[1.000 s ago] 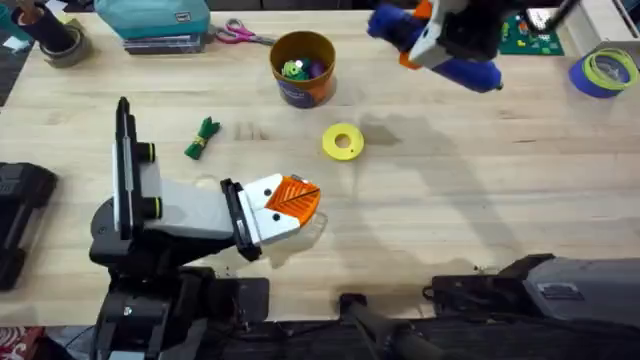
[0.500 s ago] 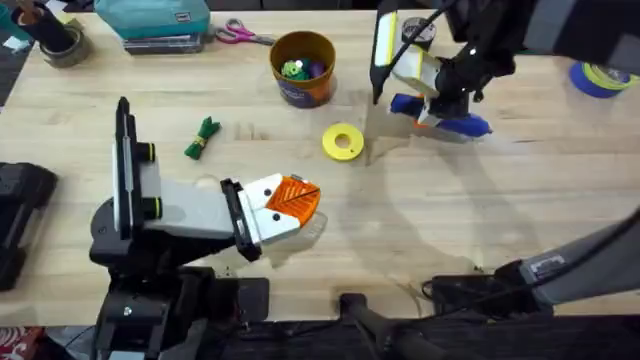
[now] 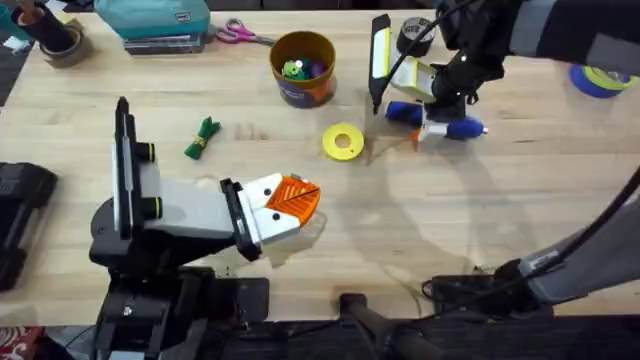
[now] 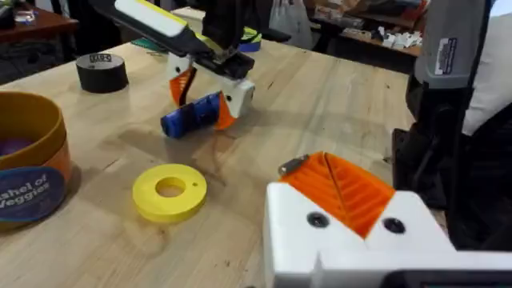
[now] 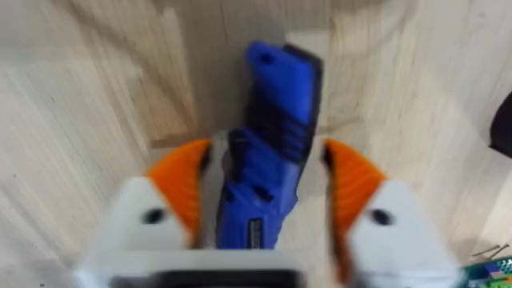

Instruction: Pick up the gripper from the table and insert it into the empty holder that is missing its gripper. Then pick up a screw, insert it into the mounting hole, and use the screwdriver to tighten it. Finally, clean up the table by picking up the vegetable and placing it into the bucket.

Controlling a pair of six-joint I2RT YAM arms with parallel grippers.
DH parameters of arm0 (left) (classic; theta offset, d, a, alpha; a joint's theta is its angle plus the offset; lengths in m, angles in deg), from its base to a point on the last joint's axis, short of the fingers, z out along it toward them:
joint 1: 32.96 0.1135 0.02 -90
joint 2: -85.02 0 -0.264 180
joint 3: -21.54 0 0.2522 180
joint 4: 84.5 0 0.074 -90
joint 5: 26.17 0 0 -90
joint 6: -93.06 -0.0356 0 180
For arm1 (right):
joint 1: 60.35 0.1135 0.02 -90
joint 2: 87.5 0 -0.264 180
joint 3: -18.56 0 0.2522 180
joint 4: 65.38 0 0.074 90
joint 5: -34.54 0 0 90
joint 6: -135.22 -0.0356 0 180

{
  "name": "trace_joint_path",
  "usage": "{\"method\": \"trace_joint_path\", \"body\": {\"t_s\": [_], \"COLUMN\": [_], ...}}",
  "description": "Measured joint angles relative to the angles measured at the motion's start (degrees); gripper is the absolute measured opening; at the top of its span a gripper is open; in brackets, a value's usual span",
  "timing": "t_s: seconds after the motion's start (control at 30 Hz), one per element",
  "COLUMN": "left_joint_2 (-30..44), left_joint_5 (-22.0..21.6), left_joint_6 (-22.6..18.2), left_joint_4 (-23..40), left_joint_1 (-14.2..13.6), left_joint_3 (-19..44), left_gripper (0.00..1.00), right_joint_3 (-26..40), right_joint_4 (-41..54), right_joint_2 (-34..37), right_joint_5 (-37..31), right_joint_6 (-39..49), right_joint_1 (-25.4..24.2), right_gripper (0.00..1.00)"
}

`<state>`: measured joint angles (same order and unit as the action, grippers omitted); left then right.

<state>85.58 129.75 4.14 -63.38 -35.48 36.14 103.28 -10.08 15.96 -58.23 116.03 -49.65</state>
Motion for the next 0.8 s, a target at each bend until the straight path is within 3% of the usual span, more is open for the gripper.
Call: {"method": "trace_joint_path", "body": {"t_s": [0.03, 0.1, 0.47, 0.5, 0.67, 0.7, 0.8], "left_joint_2": [0.0, 0.0, 0.0, 0.0, 0.0, 0.0, 0.0], "left_joint_5": [0.0, -0.1, -0.1, -0.2, -0.2, -0.2, -0.3], "left_joint_6": [0.0, 0.0, 0.0, -0.4, -0.4, -0.2, -0.2], "left_joint_4": [0.0, 0.0, 0.0, 0.0, 0.0, 0.0, 0.0], "left_joint_1": [0.0, 0.0, 0.0, 0.0, 0.0, 0.0, 0.0], "left_joint_3": [0.0, 0.0, 0.0, 0.0, 0.0, 0.0, 0.0], "left_gripper": [0.017, 0.017, 0.017, 0.088, 0.852, 0.950, 0.985], "right_joint_3": [0.0, 0.0, 0.0, 0.0, 2.5, 3.6, 7.3], "right_joint_4": [0.0, 0.0, -0.1, -0.4, -0.8, -0.9, -0.9], "right_joint_2": [0.0, 0.0, -3.4, -4.9, -11.2, -12.5, -16.6], "right_joint_5": [-0.1, -0.2, -0.4, -0.4, -0.4, -0.4, -0.4], "right_joint_6": [0.0, 0.3, -2.4, -3.5, -11.8, -14.5, -22.4], "right_joint_1": [0.0, 0.0, 0.0, 0.0, 0.0, 0.0, 0.0], "right_gripper": [0.882, 0.987, 0.997, 0.996, 0.996, 0.996, 0.996]}}
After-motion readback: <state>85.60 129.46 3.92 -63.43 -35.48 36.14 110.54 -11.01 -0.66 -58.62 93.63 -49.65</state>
